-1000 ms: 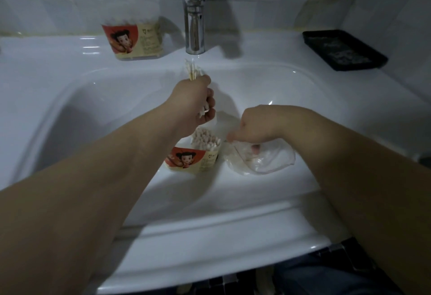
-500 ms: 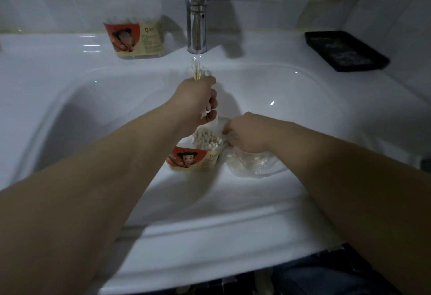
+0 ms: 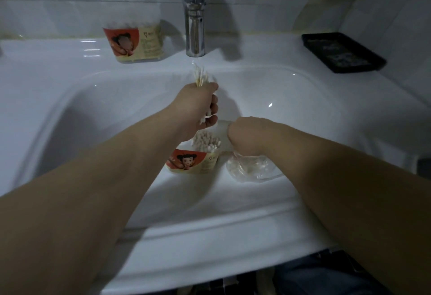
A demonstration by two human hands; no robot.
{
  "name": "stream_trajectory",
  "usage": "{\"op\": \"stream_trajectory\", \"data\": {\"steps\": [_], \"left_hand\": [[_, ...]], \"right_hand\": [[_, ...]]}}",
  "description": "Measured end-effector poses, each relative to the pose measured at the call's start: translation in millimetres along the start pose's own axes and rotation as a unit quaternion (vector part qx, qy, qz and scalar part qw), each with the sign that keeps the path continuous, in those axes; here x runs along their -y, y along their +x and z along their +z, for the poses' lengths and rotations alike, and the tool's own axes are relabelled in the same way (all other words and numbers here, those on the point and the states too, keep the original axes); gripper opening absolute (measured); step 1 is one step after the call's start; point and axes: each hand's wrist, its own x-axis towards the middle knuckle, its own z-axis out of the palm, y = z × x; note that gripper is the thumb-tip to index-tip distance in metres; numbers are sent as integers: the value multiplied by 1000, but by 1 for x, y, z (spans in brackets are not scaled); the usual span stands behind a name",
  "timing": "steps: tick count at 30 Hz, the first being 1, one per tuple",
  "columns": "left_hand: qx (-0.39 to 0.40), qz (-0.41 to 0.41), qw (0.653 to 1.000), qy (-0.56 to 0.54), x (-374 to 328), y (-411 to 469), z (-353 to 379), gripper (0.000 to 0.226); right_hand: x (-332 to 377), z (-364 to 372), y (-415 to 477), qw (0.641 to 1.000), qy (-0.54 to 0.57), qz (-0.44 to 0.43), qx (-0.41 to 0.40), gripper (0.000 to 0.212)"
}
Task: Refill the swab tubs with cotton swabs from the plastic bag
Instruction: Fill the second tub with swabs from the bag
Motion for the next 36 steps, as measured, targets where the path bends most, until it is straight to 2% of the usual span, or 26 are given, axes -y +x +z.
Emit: {"op": "stream_trajectory", "data": {"steps": [2,4,7,10,12,14,17,20,25,28,30,33,34,36], "left_hand": [[-2,-1,1000,4,0,1,0,7],[-5,0,1000,3,0,2,0,6],[-7,4,1000,13,0,2,0,8],[-12,9,1000,22,1,2,1,11],[-20,18,1000,7,1,1,2,13],[-28,22,999,-16,1,0,2,20],[-28,32,999,-7,-1,1,0,27],[-13,48,999,4,-3,4,-2,39],[16,57,998,18,0,4,-2,35],[0,37,999,-18,-2,4,-2,38],[-3,12,999,-49,-3,4,-2,36],[28,-31,997,-71,-4,1,-1,36],[40,-42,995,-75,-5,-1,0,37],[55,-62,993,-84,-6,-3,0,39]], "right_hand": [[-6,-4,-2,998,59,25,18,24],[-12,-9,-1,997,69,37,5,37],[-16,-16,3,990,110,83,-35,25],[-21,-21,6,965,201,131,-102,36],[-23,-26,6,938,267,145,-168,38],[-22,-30,5,895,361,146,-217,25],[-17,-36,2,826,495,116,-243,15],[-8,-41,-1,797,550,65,-241,13],[1,-42,-4,802,555,-5,-220,10],[-1,-39,-2,831,504,1,-237,8],[-4,-38,-2,853,444,-11,-275,36],[-7,-39,-7,894,382,-65,-225,107],[-8,-39,-7,907,361,-80,-200,120],[-8,-38,-5,925,316,-99,-187,127]]}}
